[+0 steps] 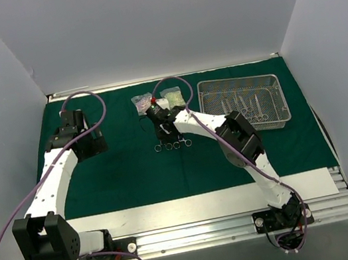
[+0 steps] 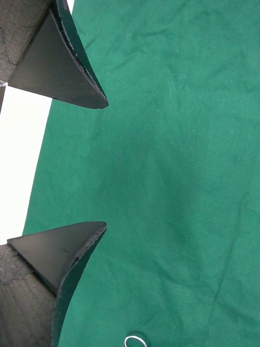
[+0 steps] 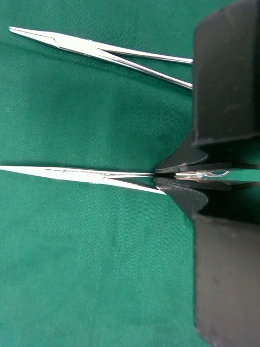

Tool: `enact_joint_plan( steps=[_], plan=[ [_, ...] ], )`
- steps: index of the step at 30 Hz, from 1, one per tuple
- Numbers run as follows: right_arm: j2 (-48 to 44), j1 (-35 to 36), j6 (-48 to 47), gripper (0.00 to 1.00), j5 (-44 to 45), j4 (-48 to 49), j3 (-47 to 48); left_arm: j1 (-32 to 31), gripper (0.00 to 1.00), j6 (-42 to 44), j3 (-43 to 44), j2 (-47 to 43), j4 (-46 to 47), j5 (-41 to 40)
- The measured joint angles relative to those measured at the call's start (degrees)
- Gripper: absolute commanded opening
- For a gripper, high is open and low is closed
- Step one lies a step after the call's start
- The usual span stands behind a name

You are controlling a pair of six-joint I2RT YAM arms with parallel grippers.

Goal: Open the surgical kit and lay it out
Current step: Place the medical item in the surgical kit.

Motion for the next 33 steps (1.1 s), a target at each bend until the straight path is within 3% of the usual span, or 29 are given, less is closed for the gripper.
enact_joint_plan(
  steps=[26, 33],
  plan=[
    [0.31, 0.00, -0.92, 0.19, 0.15, -0.59, 2.05, 0.00, 0.94, -0.04, 0.00, -0.02, 0.00, 0.04],
    [-4.46, -0.85, -4.59, 0.22, 2.01, -2.34, 4.81, 0.00, 0.94, -0.20, 0.00, -0.02, 0.00, 0.07]
  ],
)
